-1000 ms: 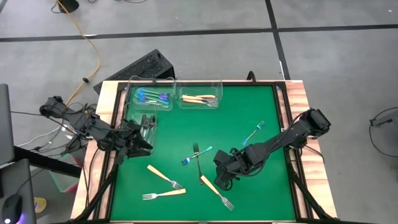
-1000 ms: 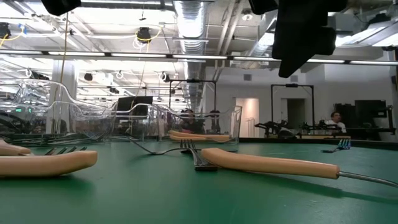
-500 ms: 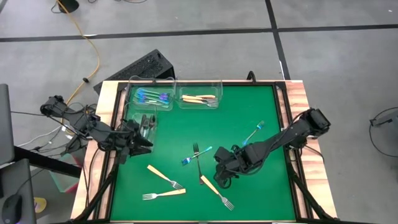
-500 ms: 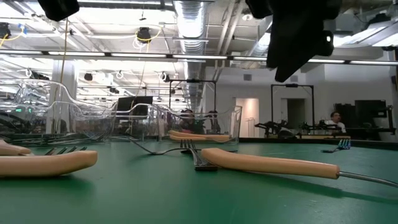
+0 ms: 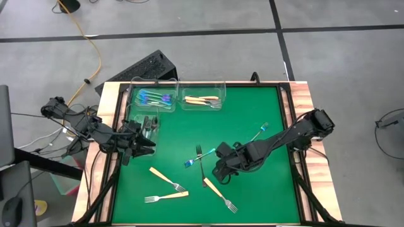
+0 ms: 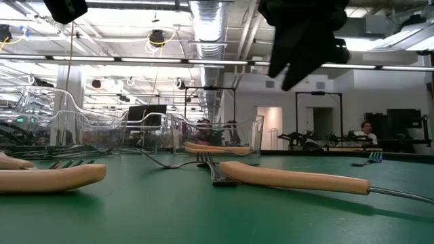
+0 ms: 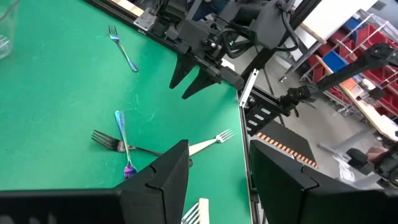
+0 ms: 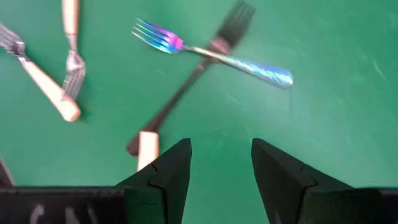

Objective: Sort silverware by color (type)
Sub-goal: Put the iridescent fork into the top left transparent bin

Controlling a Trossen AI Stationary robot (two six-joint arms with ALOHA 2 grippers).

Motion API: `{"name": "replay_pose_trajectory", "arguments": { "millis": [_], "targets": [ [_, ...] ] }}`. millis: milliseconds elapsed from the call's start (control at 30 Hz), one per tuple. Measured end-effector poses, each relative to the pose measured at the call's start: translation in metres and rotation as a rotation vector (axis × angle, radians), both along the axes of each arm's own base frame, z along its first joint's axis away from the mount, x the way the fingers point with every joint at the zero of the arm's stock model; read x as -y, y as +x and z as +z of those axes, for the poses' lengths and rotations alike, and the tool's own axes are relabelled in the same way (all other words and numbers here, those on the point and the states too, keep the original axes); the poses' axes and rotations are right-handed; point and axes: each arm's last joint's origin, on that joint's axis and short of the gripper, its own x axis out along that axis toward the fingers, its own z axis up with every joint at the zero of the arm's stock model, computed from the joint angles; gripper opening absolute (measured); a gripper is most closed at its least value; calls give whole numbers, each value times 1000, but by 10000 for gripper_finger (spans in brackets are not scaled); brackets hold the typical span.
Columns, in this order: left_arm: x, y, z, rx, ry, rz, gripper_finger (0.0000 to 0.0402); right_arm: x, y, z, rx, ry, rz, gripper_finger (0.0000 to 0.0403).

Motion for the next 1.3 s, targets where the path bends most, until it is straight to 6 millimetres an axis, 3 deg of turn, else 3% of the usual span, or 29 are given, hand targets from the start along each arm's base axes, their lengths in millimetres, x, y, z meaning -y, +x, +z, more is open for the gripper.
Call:
{"name": "replay_pose_trajectory", "arguments": {
  "millis": [367, 900, 1300],
  "targets": [
    [2, 3, -2, -13, 7, 1, 153, -7, 2, -1, 58, -23, 35, 187],
    [7, 15, -9, -56, 55, 7, 153, -42, -8, -3, 118, -44, 197, 177],
    [8, 15, -6, -35, 47, -6, 153, -61, 10, -21, 139, -13, 280, 157]
  ]
}}
